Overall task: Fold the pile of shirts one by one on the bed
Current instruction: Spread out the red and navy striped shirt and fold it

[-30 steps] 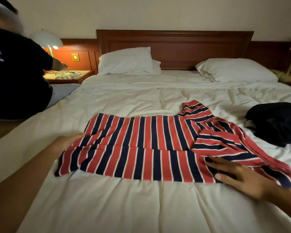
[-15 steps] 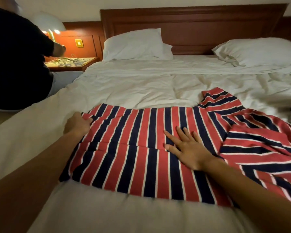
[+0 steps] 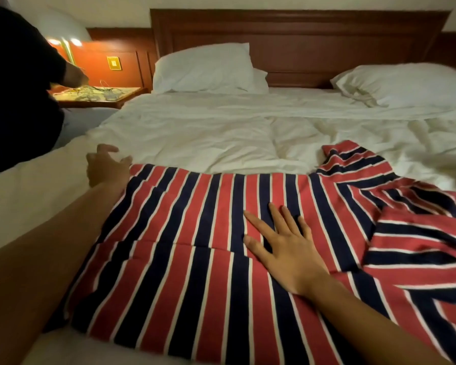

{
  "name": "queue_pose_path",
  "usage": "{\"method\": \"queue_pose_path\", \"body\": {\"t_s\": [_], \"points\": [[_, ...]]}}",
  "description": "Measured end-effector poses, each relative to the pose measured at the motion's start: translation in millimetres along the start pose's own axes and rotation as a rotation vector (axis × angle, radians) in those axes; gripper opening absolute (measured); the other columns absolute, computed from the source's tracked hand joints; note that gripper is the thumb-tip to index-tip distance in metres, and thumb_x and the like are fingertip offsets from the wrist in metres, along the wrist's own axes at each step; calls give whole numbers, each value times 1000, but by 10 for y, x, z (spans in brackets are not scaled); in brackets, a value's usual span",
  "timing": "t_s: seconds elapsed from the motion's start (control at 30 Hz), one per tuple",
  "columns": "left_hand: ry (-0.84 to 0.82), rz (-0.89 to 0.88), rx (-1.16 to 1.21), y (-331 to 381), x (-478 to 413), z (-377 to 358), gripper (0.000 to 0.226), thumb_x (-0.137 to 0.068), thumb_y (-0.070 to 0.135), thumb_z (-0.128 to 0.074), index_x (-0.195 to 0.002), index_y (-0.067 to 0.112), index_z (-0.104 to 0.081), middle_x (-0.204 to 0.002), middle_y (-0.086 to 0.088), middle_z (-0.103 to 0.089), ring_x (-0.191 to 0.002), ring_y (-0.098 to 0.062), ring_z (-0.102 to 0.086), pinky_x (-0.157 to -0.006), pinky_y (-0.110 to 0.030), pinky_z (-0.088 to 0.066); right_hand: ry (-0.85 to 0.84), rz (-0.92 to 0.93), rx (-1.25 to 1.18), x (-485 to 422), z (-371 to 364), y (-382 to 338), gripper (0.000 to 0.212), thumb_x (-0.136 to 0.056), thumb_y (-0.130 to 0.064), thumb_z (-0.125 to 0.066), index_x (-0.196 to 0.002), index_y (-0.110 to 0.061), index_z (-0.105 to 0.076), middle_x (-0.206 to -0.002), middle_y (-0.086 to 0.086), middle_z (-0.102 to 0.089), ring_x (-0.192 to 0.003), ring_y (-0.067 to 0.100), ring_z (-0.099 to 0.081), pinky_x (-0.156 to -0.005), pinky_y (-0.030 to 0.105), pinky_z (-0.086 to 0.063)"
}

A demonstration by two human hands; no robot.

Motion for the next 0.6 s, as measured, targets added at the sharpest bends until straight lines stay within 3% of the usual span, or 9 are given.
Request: {"method": "queue_pose_path", "body": {"t_s": [0.07,0.13,0.2,0.23,0.3,0.37,0.47,0.53,0.6], "points": [[-77,-116,-203,138,115,-149,50,-90,62,-59,-129,32,-54,-143,-11,-43,-128,-36,-46,-105,-50,-39,26,-13,-13,-13,2,17,63,-86,-81,6,-145,-63,10,-166,-6,8,-151,16,18,-122,46,12],[-184,-476,-335,421,370,-392,56,-91,67,-51,-138,36,-51,-152,-6,-40,-139,-32,-37,-114,-53,-27,55,-42,-13,-36,4,51,65,-87,-81,5,-148,-60,6,-165,-8,6,-151,17,16,-120,43,14],[-453,-788,-437,498,786,-739,66,-92,70,-37,-150,38,-39,-162,2,-28,-150,-25,-19,-121,-51,-12,68,-70,2,-58,-4,79,67,-86,-81,5,-149,-57,5,-165,-8,6,-151,20,16,-119,41,15],[-587,-838,-542,407,929,-887,71,-90,72,-27,-154,41,-28,-165,6,-18,-153,-21,-8,-123,-49,-3,60,-77,7,-60,-13,83,68,-86,-80,6,-150,-56,5,-165,-7,7,-151,21,17,-119,42,14],[-683,-813,-789,240,991,-982,70,-92,71,-12,-157,45,-8,-167,10,-2,-154,-21,7,-123,-49,7,3,-74,9,-58,-39,67,68,-87,-80,4,-151,-55,5,-165,-5,8,-151,22,17,-120,43,14],[-676,-733,-900,307,1014,-865,62,-99,65,-12,-156,46,-3,-168,6,3,-153,-26,13,-122,-51,10,-106,-41,-5,-55,-12,58,66,-91,-77,-5,-152,-53,0,-166,-3,6,-152,22,14,-121,42,11],[-755,-613,-663,555,1358,-574,67,-95,71,-19,-157,45,-10,-167,7,-1,-153,-22,12,-123,-48,9,-236,28,-114,55,278,139,58,-98,-67,-23,-153,-46,-23,-165,-4,-15,-152,18,-11,-124,43,-7],[-867,-624,-486,619,1838,-326,74,-85,79,-24,-153,51,-18,-165,13,-5,-153,-14,9,-123,-45,7,-191,38,-133,285,623,333,53,-100,-61,-29,-148,-41,-38,-158,-5,-33,-146,17,-30,-120,43,-22],[-982,-663,-390,534,2332,-41,69,-81,85,-30,-146,63,-21,-162,24,-4,-150,-4,10,-124,-42,3,-128,17,-65,677,926,651,53,-99,-63,-30,-147,-43,-40,-158,-9,-33,-145,14,-31,-119,44,-24]]}}
Point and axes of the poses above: each hand's wrist, its own x-axis away from the middle knuckle, its own z-axis out of the back of the hand, y = z × x, the point moved 10 cm from there along -x, towards the middle knuckle
